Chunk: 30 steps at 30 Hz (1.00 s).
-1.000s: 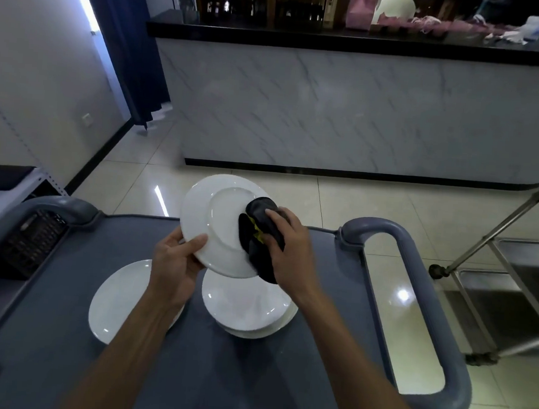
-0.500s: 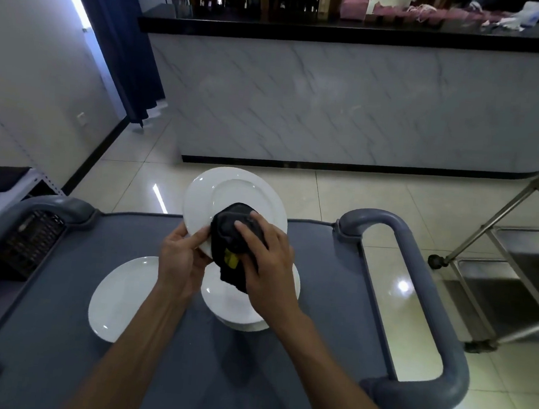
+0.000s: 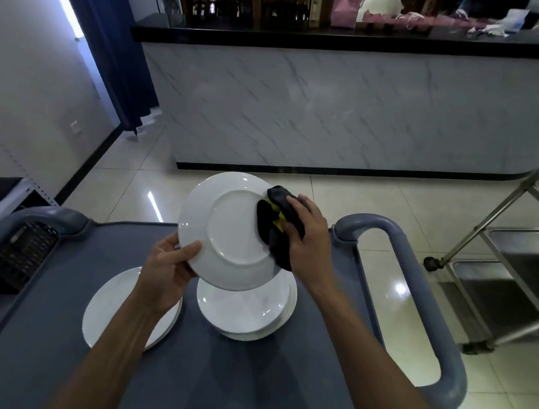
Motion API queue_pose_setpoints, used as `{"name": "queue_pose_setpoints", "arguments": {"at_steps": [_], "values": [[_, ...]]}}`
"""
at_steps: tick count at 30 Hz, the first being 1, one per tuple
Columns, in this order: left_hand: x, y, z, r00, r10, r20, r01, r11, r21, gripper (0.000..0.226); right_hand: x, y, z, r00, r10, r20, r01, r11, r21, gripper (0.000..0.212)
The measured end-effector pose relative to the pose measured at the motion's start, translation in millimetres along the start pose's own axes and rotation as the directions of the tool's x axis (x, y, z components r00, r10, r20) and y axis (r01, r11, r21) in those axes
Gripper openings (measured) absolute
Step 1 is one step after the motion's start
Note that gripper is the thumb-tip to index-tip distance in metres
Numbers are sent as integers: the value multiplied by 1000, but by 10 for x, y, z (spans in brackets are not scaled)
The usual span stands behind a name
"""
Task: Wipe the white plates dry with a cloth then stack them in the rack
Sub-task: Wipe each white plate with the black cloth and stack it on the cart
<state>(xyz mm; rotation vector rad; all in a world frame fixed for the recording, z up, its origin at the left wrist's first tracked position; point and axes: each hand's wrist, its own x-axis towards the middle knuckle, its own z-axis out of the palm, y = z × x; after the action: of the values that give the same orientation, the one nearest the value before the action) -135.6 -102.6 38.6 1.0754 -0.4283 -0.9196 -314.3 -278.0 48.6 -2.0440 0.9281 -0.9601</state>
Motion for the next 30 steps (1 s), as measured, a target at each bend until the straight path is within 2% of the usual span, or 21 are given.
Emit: {"name": "queue_pose_setpoints", "arguments": {"at_steps": [8,13,19,25,27,30], "values": [[-1,68,20,1000,14,14,-16,995,97,30,245,-120,78,999,-19,46,20,1000,-16,43],[-44,91,30,998,8,55,-17,986,165,39,344,-234,109,997,-55,60,57,998,-32,45],[-98,63,119,996,0,86,-16,983,185,39,268,-414,178,976,-188,112,200,973,-111,46],[-118,-7,188,996,-11,84,-8,974,226,42,60,-611,286,903,-367,223,412,886,-211,45],[-123,-29,187,995,-18,97,-4,975,222,40,35,-632,302,893,-383,237,435,871,-229,45],[-116,-47,166,994,-32,102,9,977,213,41,68,-631,287,911,-351,215,393,898,-200,44]]}}
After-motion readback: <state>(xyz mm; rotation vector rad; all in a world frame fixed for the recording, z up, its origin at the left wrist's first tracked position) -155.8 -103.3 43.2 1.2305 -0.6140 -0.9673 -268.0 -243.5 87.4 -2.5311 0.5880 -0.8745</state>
